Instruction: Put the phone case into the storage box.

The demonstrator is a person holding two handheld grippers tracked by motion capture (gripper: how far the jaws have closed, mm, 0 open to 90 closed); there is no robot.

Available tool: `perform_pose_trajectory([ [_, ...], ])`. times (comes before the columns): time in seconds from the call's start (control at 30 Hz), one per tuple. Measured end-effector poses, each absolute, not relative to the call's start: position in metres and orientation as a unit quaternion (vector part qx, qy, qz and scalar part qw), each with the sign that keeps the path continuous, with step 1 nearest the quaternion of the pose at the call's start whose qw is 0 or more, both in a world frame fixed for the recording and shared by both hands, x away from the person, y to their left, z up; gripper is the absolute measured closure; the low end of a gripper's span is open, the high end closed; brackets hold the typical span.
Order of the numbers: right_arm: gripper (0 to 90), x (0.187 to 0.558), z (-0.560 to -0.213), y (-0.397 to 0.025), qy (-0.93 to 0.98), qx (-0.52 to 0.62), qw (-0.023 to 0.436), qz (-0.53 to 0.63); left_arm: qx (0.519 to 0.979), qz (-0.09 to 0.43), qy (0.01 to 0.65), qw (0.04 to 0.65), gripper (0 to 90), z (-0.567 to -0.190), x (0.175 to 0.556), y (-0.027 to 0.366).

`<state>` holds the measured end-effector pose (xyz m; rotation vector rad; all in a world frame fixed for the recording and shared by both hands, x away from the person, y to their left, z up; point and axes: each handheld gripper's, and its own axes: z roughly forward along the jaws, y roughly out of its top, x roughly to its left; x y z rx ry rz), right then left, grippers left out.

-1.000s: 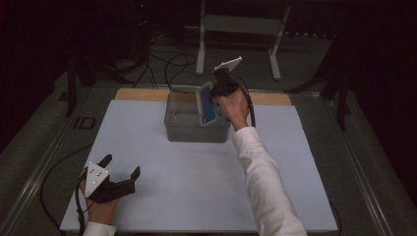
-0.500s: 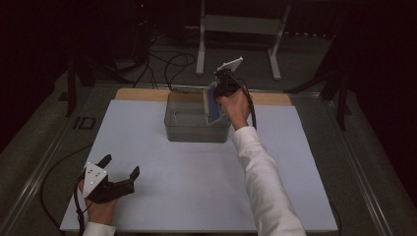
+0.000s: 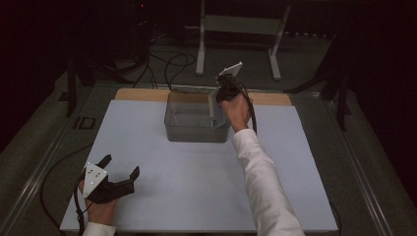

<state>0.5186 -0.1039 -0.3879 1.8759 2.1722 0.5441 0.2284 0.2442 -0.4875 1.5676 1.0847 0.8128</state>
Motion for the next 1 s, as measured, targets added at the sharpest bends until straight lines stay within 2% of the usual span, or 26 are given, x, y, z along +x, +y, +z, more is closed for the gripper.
perform_pose_trajectory([
  [1.0, 81.8, 0.518, -0.421, -0.108, 0.733, 0.65, 0.13, 0.152, 0.651, 0.337, 0.449, 0.511, 0.2, -0.487, 0.228, 0.243],
])
